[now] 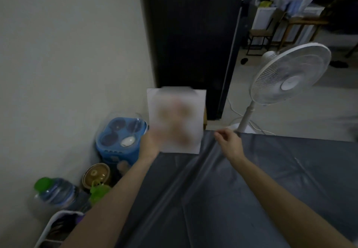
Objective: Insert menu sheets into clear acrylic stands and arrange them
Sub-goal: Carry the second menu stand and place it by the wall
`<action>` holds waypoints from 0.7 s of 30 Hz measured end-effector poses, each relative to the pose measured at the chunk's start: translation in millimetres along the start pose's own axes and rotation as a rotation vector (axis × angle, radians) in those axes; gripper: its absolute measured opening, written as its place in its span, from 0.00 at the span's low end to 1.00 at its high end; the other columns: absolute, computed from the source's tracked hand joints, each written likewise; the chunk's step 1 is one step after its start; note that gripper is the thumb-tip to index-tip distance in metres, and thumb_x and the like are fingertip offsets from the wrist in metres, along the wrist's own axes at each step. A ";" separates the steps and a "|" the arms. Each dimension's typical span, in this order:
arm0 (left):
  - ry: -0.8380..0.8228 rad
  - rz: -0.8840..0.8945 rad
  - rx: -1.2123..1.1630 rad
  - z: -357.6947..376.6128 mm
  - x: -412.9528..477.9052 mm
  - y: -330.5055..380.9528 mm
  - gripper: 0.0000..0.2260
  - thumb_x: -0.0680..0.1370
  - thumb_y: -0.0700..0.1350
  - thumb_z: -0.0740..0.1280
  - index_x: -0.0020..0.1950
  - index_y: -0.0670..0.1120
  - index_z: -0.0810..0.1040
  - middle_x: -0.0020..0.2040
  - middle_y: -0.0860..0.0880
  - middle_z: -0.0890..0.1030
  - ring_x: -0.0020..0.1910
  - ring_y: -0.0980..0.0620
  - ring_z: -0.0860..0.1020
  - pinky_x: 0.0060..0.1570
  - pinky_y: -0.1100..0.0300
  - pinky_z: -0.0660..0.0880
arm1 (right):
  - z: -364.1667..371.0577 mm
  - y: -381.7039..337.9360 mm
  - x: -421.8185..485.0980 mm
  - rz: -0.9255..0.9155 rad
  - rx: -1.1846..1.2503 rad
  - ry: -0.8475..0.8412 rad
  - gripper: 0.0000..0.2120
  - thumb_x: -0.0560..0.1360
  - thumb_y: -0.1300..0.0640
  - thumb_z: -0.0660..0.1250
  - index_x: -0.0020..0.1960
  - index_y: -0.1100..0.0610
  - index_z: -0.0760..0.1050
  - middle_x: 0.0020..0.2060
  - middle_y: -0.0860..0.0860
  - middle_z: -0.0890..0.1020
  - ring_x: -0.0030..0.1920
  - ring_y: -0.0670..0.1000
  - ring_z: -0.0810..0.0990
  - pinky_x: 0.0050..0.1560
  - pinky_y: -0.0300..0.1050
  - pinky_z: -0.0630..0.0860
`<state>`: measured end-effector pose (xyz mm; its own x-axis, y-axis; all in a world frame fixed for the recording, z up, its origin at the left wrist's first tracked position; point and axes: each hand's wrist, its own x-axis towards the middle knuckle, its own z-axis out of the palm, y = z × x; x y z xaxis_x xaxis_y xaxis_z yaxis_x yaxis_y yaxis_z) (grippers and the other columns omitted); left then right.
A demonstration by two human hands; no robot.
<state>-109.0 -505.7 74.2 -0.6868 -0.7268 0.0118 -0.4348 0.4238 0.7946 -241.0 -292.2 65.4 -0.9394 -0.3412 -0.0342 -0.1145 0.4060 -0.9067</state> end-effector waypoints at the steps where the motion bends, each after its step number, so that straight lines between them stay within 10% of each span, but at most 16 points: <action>1: -0.034 0.010 -0.009 9.5 -12.8 5.4 0.06 0.78 0.35 0.62 0.44 0.44 0.73 0.40 0.44 0.77 0.36 0.51 0.74 0.36 0.62 0.65 | -8.8 5.4 -11.3 0.005 0.003 -0.004 0.08 0.77 0.57 0.65 0.53 0.59 0.78 0.44 0.52 0.80 0.47 0.51 0.79 0.49 0.42 0.73; 5: -0.213 0.026 -0.116 52.5 -72.1 26.6 0.06 0.77 0.40 0.66 0.41 0.45 0.77 0.38 0.44 0.81 0.41 0.42 0.82 0.47 0.48 0.81 | -48.9 37.4 -59.8 0.028 -0.017 -0.002 0.04 0.76 0.58 0.66 0.49 0.56 0.78 0.42 0.51 0.81 0.43 0.47 0.79 0.40 0.30 0.72; 13: -0.359 0.059 -0.125 127.9 -206.9 68.5 0.13 0.75 0.36 0.66 0.36 0.53 0.75 0.34 0.48 0.80 0.42 0.38 0.83 0.46 0.41 0.80 | -133.7 91.5 -159.1 0.027 -0.077 0.031 0.06 0.74 0.60 0.68 0.49 0.61 0.81 0.38 0.50 0.80 0.41 0.46 0.77 0.36 0.20 0.67; 21: -0.417 0.144 -0.123 173.1 -296.5 107.8 0.11 0.74 0.37 0.68 0.36 0.52 0.76 0.33 0.49 0.81 0.38 0.44 0.83 0.45 0.44 0.81 | -226.3 136.2 -228.0 0.093 -0.084 0.044 0.08 0.76 0.56 0.66 0.51 0.59 0.79 0.43 0.50 0.82 0.46 0.50 0.80 0.47 0.42 0.74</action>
<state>-53.0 -151.0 51.3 -0.9222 -0.3742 -0.0979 -0.2624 0.4190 0.8693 -115.6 32.7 44.8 -0.9604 -0.2616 -0.0961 -0.0510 0.5040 -0.8622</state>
